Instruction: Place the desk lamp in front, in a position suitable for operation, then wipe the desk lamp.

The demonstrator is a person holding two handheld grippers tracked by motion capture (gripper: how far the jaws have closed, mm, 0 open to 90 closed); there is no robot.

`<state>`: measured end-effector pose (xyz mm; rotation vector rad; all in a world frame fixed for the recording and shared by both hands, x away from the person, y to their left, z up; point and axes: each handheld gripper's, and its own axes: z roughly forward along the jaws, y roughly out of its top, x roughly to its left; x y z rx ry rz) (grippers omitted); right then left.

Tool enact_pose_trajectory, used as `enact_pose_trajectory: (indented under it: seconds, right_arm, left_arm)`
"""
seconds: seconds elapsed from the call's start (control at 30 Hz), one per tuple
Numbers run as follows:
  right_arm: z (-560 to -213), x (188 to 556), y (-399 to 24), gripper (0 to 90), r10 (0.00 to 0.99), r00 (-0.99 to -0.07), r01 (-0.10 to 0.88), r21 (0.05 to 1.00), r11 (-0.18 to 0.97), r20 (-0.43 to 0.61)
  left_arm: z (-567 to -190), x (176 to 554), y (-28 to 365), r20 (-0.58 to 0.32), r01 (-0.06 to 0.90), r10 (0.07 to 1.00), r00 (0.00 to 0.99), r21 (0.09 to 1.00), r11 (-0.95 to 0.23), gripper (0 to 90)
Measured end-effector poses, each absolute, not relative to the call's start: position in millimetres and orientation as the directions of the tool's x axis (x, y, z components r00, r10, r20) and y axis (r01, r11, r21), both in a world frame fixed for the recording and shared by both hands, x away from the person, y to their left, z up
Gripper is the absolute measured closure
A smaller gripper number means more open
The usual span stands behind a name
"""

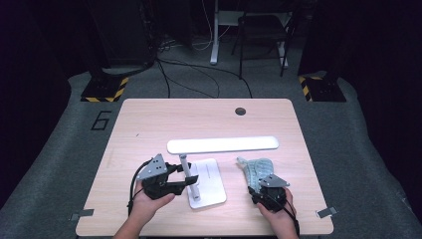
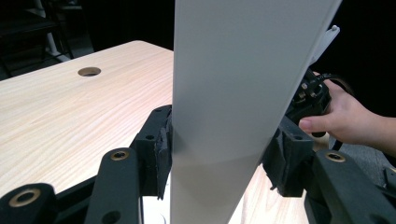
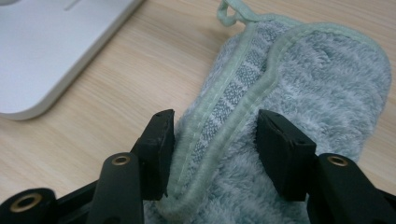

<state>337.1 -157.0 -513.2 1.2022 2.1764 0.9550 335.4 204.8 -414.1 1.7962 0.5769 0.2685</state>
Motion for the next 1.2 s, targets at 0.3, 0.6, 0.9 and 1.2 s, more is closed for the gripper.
enact_pose_trajectory:
  seconds: [0.3,0.6,0.9,1.2]
  right_arm:
    - [-513,336,-179,45.3,0.894,-0.449,0.558,0.78,0.282,-0.002]
    - [-506,332,-173,37.6,0.9,-0.433,0.487,0.829,0.275,-0.044]
    - [-502,335,-183,32.7,0.908,-0.417,0.48,0.855,0.196,0.026]
    - [-518,347,-167,28.7,0.91,-0.41,0.557,0.776,0.296,-0.053]
  left_arm:
    - [-412,334,205,-0.112,0.251,0.518,0.848,0.946,-0.207,49.8]
    - [-412,335,205,-0.09,0.236,0.52,0.85,0.946,-0.221,51.2]
    - [-412,333,202,-0.063,0.207,0.504,0.861,0.949,-0.236,52.0]
    - [-412,333,201,-0.069,0.206,0.484,0.872,0.95,-0.236,52.0]
